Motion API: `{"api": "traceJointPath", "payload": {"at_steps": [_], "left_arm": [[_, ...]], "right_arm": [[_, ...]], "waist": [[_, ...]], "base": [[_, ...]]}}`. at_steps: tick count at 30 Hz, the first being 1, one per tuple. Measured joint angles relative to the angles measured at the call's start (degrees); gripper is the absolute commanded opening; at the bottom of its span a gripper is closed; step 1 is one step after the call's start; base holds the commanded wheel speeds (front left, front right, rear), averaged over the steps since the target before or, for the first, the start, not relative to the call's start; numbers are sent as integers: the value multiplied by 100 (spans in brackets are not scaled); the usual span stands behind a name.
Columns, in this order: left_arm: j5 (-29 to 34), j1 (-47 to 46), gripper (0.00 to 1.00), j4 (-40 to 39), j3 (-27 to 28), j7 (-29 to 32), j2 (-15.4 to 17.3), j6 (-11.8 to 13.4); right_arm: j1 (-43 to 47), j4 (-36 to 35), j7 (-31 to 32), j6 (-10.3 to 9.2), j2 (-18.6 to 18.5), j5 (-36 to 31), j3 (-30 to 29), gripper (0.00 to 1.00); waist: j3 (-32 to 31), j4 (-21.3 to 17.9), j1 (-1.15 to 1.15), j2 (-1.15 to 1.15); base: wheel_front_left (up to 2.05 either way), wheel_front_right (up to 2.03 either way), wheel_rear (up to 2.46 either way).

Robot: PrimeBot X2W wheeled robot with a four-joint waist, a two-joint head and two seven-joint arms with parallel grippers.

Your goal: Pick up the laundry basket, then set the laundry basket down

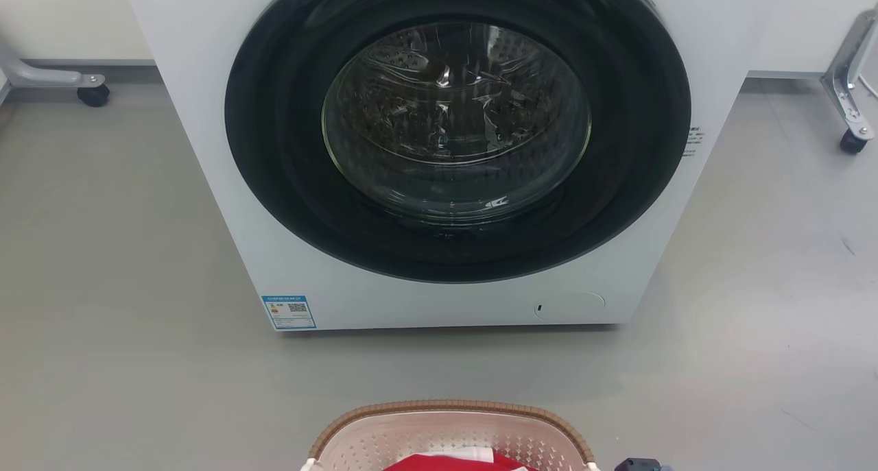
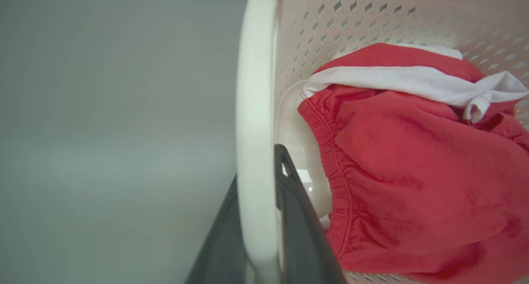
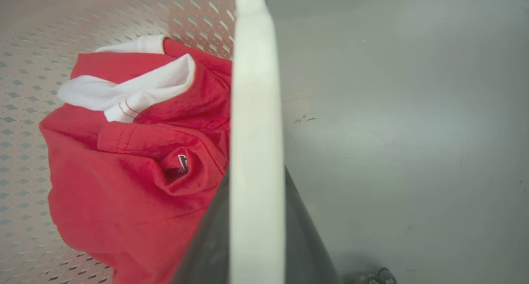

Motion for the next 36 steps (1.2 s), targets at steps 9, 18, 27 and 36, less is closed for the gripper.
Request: {"api": "traceJointPath", "payload": {"at_steps": [9, 18, 27, 36], "left_arm": [[-21, 0, 0, 2, -57, 0, 15, 2], [-36, -17, 0, 1, -75, -8, 20, 42], [-44, -466, 0, -31, 2, -80, 22, 71], [-51, -1227, 0, -181, 121, -216, 66, 153]], "right_arm": [[-2, 3, -53, -3, -7, 107, 151, 0], [-70, 19, -108, -8, -9, 205, 259, 0], [-625, 123, -222, -7, -10, 183, 296, 0], [-1581, 307, -415, 0, -4, -8, 241, 0]], "waist": [[29, -5, 0, 0], [138, -11, 0, 0], [464, -9, 0, 0], [1076, 8, 1, 0]], "base": [[0, 0, 0], [0, 0, 0], [0, 0, 0], [0, 0, 0]]}}
